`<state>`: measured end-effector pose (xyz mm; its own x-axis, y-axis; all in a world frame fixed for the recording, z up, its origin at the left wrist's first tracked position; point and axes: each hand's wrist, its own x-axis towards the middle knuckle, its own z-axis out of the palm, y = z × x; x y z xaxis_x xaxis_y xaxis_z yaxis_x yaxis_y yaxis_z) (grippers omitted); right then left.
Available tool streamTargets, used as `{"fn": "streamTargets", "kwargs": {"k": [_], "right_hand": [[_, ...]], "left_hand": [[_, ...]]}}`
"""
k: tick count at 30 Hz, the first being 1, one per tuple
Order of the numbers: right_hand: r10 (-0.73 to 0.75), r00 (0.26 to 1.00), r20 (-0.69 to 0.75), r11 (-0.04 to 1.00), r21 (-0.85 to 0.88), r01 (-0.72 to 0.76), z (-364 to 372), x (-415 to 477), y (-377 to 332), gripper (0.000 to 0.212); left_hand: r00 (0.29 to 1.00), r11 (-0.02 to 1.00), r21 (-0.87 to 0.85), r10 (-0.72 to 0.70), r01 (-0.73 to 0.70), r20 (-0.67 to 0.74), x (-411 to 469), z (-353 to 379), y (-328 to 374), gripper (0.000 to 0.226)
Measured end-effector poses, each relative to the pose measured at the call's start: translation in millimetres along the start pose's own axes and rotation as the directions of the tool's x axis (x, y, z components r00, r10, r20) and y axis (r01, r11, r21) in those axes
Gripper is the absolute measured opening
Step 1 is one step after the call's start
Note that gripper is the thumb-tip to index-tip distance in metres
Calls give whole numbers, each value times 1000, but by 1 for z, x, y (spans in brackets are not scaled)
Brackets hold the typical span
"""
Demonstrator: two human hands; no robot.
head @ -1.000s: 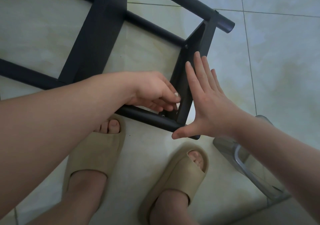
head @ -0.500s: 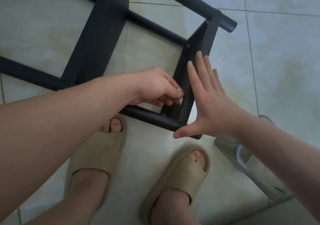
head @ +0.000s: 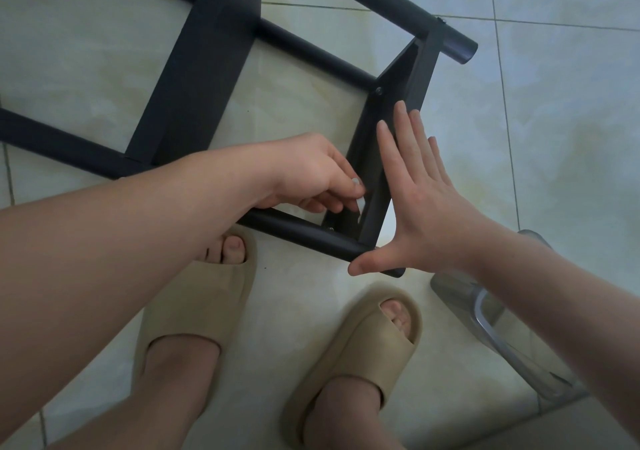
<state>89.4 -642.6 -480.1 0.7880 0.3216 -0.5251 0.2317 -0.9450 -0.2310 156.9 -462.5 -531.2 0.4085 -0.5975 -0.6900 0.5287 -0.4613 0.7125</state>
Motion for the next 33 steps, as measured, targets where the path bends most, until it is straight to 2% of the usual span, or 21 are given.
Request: {"fn": "streamTargets", "kwargs": {"k": [9,14,22,27,33], "right_hand": [[0,1000,6,1000,0,0,-1,0,-1,158],[2,1000,11,1000,-8,-2,-1,0,-2,159],[4,1000,9,1000,-3,-4,-1,0,-2,159],[3,1000,3,1000,1,-3,0,1,-2,158],[3,1000,7,1000,4,-3,1,2,-3,159]], "left_hand": [[1000,1000,-22,-15,15,18,1,1,0,4],[999,999,26,-26,26,21,0,-1,1,4],[993,986,-121,-104,111,64,2,1,1,6],[988,986,-102,-126,135,91,1,0,1,10],[992,996,-3,-86,87,87,0,-1,3,11]]}}
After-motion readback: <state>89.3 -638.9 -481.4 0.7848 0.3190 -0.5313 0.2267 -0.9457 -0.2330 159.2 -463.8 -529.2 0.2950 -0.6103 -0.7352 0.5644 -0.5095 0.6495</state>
